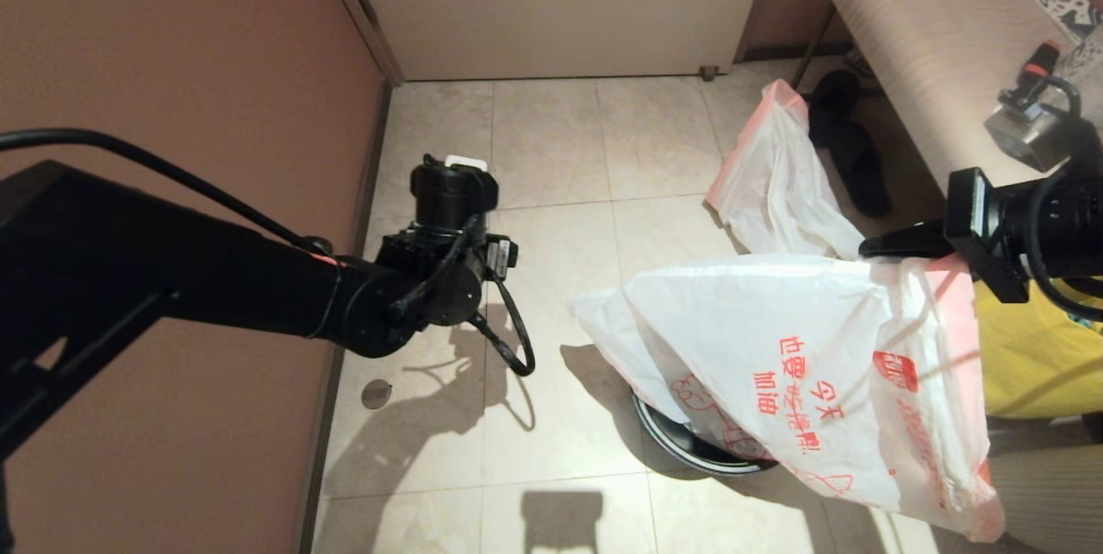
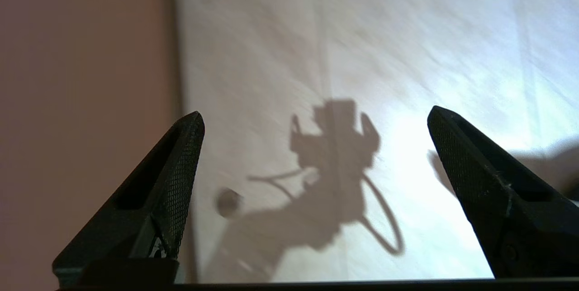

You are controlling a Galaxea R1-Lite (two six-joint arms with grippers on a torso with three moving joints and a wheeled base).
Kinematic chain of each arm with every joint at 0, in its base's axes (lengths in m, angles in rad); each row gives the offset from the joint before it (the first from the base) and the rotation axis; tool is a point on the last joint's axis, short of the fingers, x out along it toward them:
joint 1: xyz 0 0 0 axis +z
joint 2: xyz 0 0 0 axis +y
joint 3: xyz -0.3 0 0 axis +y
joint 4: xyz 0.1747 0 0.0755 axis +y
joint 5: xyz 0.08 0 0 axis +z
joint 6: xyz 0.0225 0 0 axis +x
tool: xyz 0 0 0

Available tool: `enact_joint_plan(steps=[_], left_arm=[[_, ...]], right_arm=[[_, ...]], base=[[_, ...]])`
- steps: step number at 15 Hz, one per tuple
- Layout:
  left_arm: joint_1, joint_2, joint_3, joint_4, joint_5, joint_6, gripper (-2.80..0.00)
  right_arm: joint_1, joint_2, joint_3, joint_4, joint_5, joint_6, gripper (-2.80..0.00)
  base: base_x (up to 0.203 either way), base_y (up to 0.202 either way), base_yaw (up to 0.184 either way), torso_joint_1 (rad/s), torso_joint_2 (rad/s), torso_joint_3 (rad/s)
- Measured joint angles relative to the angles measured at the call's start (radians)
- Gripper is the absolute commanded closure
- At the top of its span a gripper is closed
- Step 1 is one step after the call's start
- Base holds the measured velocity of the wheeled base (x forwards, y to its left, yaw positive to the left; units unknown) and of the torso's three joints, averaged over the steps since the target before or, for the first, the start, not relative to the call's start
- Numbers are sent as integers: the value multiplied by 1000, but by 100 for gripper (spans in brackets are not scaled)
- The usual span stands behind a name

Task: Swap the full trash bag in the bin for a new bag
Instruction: Put the new garbage bag on the trash can

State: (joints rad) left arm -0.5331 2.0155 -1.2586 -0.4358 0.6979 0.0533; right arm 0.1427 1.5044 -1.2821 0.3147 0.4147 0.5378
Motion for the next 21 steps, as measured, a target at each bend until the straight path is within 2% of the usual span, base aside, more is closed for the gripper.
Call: enact_joint_plan(steps=[2,5,6,8,11,14,16,18,21], left_arm=[[-33,23,-63,165,-94,-152,-280],[-52,37,-171,432,-338,-404,-280],[-53,53,-192,483,-396,-450,-280],[-56,115,-255,513,-449,-476,-280],[-94,234,-414,574,-508,-479,-280],[-132,349,-631,615,-537,-471,-280],[-188,399,-696,616,-585,-446,-280],[-217,415,-689,616,-549,-458,-280],[-212,392,-670,609,-390,-505,-280]], right_arm=[[-27,43,4,-18,1,-19,0],[-54,72,9,-13,1,-76,0],[-62,76,11,-9,1,-97,0],[-83,82,6,2,0,-141,0],[-135,86,1,30,1,-192,0],[-183,76,1,105,44,-203,0],[-209,60,1,150,73,-230,0],[-225,49,0,155,76,-236,0],[-232,31,8,174,78,-237,0]], base=[[0,0,0,0,0,0],[0,0,0,0,0,0],[0,0,0,0,0,0],[0,0,0,0,0,0],[0,0,0,0,0,0],[0,0,0,0,0,0],[0,0,0,0,0,0],[0,0,0,0,0,0],[0,0,0,0,0,0]])
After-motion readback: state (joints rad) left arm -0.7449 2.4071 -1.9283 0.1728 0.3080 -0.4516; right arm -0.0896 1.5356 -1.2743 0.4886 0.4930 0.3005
